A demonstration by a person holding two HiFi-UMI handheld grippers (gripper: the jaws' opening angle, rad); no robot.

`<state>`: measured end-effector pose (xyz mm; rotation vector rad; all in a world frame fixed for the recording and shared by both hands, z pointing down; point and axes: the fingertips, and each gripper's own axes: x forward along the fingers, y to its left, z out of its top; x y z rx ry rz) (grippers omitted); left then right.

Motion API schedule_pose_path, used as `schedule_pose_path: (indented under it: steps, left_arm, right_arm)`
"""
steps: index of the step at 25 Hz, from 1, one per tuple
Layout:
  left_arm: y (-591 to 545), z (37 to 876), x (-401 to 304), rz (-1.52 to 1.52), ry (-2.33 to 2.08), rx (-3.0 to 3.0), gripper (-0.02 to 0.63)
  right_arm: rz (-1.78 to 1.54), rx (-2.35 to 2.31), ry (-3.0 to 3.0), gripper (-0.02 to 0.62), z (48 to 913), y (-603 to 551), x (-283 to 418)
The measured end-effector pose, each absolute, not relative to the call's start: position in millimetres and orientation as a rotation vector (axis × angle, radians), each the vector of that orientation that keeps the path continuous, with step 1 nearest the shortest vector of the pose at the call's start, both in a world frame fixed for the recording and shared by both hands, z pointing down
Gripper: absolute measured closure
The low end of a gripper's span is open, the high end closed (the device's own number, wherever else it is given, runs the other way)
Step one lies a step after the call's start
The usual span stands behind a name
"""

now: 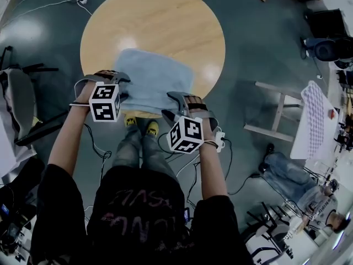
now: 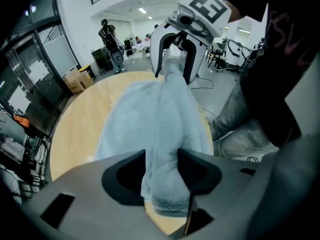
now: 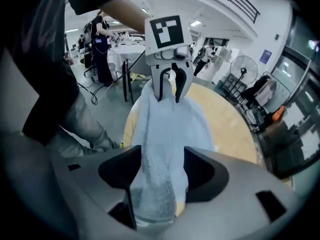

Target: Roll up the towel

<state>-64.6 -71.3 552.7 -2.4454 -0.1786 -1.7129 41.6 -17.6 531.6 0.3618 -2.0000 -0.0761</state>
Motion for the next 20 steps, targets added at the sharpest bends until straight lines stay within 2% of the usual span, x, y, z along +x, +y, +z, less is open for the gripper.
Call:
schedule_pose_path:
  steps: [6, 14, 17, 20]
  left_arm:
    - [-71, 554, -64, -1.714, -0.151, -2.459, 0.394]
    - [-80, 529, -70, -1.635, -0.035, -2.445, 0.398]
    - [-73, 505, -77, -1.567, 0.038, -2.417, 0.437]
    - [-42, 493, -77, -1.535, 0.001, -2.37, 0.445]
  right_arm:
    - [-0.163, 0.36, -1.967, 0.314, 539, -9, 27]
    - [0.05, 0.28, -1.959, 0.421, 573, -16, 22]
    - [0.116, 0.266, -1.972, 0.436, 573, -17, 22]
    - [0.133, 0.263, -1.973, 0.439, 573, -15, 23]
